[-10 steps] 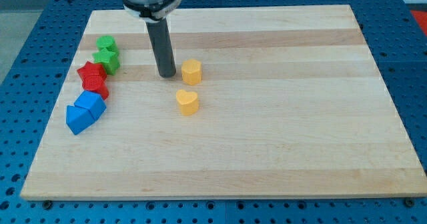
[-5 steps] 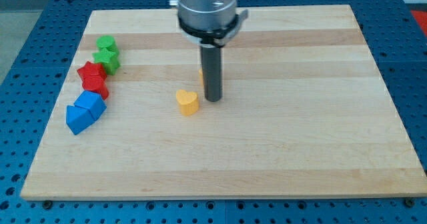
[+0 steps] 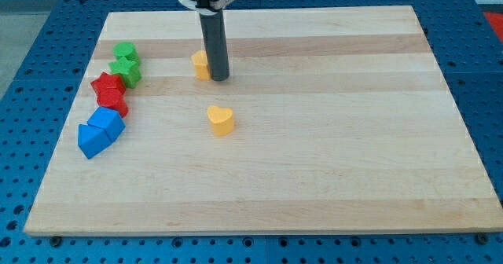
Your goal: Move the yellow hexagon near the green circle
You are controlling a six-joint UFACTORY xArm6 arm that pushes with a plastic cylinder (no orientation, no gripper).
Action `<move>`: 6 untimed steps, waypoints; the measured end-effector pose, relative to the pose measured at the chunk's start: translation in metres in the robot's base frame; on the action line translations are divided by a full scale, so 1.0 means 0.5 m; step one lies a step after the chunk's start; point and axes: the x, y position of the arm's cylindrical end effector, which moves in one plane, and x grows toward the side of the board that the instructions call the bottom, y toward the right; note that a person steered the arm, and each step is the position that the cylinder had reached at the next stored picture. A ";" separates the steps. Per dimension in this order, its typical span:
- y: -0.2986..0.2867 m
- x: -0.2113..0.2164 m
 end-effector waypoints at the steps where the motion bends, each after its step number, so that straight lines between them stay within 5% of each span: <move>1: -0.045 -0.040; 6: -0.159 -0.076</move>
